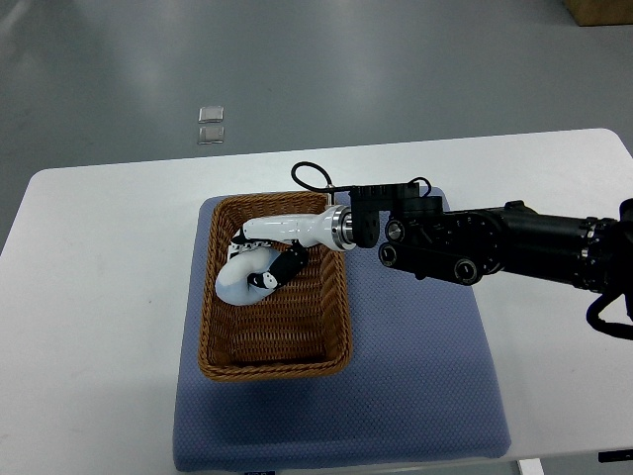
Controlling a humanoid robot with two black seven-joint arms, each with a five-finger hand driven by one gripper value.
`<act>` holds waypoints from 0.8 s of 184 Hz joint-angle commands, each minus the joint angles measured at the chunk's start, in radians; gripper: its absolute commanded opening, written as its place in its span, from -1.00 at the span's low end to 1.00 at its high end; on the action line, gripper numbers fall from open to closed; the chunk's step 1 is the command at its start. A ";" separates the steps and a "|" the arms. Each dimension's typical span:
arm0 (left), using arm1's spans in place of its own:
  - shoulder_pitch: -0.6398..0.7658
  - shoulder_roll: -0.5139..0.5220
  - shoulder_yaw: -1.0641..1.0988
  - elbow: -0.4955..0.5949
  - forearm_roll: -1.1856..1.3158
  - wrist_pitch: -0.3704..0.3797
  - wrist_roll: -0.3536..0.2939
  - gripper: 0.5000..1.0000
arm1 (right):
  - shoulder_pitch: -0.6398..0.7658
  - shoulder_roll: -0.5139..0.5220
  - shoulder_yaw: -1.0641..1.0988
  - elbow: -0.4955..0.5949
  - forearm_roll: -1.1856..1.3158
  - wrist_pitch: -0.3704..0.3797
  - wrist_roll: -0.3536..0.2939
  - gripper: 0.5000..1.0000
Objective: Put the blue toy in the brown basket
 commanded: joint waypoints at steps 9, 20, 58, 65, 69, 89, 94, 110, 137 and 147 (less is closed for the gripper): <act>-0.001 0.000 0.000 0.000 0.000 0.000 0.000 1.00 | -0.028 0.009 -0.003 -0.014 0.001 -0.004 0.000 0.37; 0.000 0.000 0.000 0.001 0.000 0.000 0.000 1.00 | -0.030 0.011 -0.003 -0.015 0.000 -0.002 0.000 0.67; 0.000 0.000 -0.002 0.004 0.000 0.000 0.000 1.00 | 0.004 -0.021 0.050 -0.012 0.024 0.004 0.000 0.67; 0.000 0.000 -0.002 0.004 0.000 0.000 0.000 1.00 | 0.020 -0.035 0.083 -0.012 0.038 0.011 -0.002 0.67; 0.000 0.000 -0.002 0.003 0.000 0.000 0.000 1.00 | 0.027 -0.046 0.106 -0.010 0.047 0.018 -0.002 0.67; 0.000 0.000 -0.002 0.001 0.000 0.000 0.000 1.00 | 0.039 -0.100 0.213 -0.003 0.122 0.061 -0.002 0.67; 0.000 0.000 -0.002 0.001 0.000 0.000 0.000 1.00 | 0.041 -0.117 0.250 -0.003 0.151 0.076 -0.002 0.67; -0.001 0.000 -0.002 0.001 0.000 0.000 0.000 1.00 | 0.032 -0.156 0.343 -0.003 0.225 0.114 -0.002 0.67; 0.000 0.000 -0.002 0.003 0.000 0.002 0.000 1.00 | -0.050 -0.196 0.509 -0.004 0.349 0.125 0.000 0.67; 0.000 0.000 -0.002 0.003 -0.001 0.002 0.000 1.00 | -0.102 -0.210 0.600 -0.004 0.408 0.125 0.000 0.67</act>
